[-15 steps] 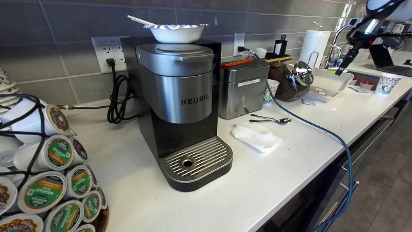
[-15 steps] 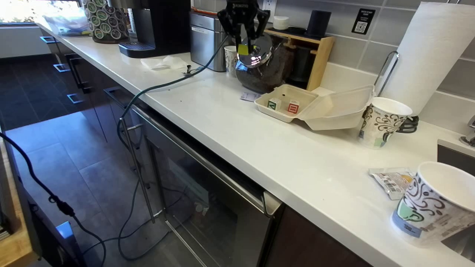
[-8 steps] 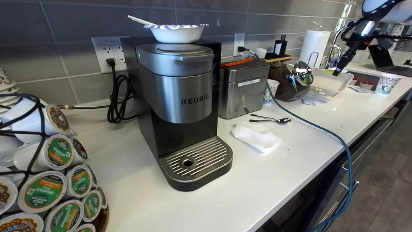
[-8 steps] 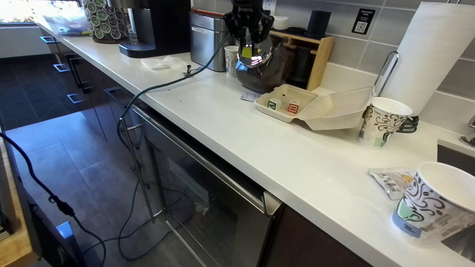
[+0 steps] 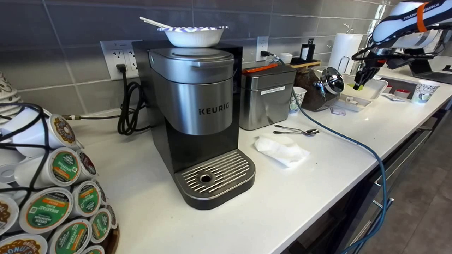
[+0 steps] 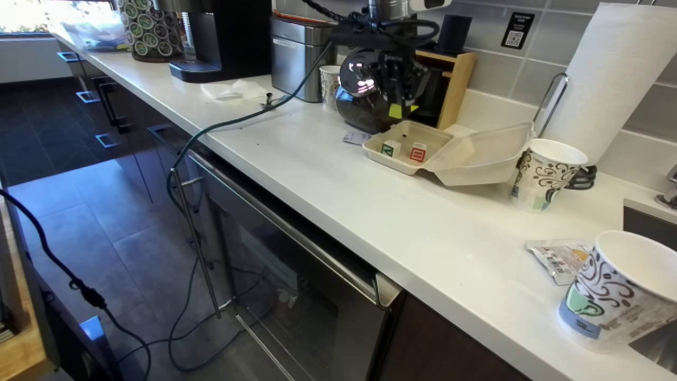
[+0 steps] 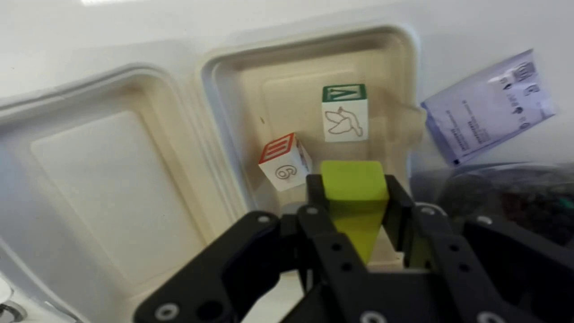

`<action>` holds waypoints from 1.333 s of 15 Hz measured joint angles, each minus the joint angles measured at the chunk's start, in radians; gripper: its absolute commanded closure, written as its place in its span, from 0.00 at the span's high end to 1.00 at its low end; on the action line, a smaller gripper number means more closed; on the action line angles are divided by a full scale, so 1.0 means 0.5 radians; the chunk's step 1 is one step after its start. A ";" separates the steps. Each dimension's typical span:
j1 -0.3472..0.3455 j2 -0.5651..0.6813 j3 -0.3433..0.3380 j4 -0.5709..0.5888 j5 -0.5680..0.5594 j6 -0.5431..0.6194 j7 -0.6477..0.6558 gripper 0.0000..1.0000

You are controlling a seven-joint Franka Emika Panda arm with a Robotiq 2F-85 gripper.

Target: Put the yellow object into the take-away food container

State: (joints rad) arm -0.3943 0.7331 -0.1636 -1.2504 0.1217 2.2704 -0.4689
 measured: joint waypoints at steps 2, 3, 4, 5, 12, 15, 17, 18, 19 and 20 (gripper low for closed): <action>0.003 0.154 -0.049 0.176 -0.071 -0.049 0.189 0.09; 0.006 0.225 -0.084 0.259 -0.080 -0.104 0.267 0.09; 0.005 0.286 -0.111 0.334 -0.081 -0.165 0.338 0.09; 0.000 0.342 -0.134 0.406 -0.081 -0.242 0.399 0.09; -0.078 0.505 -0.092 0.731 -0.068 -0.615 0.621 0.89; -0.112 0.451 -0.097 0.818 -0.036 -0.669 0.623 1.00; -0.136 0.355 -0.113 0.823 -0.049 -0.829 0.559 1.00; -0.152 0.298 -0.114 0.814 -0.052 -0.939 0.460 1.00; -0.167 0.237 -0.114 0.789 -0.053 -1.026 0.346 1.00; -0.180 0.169 -0.113 0.737 -0.055 -1.069 0.225 1.00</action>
State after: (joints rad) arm -0.4844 0.8177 -0.2203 -0.8820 0.0943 1.7359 -0.3566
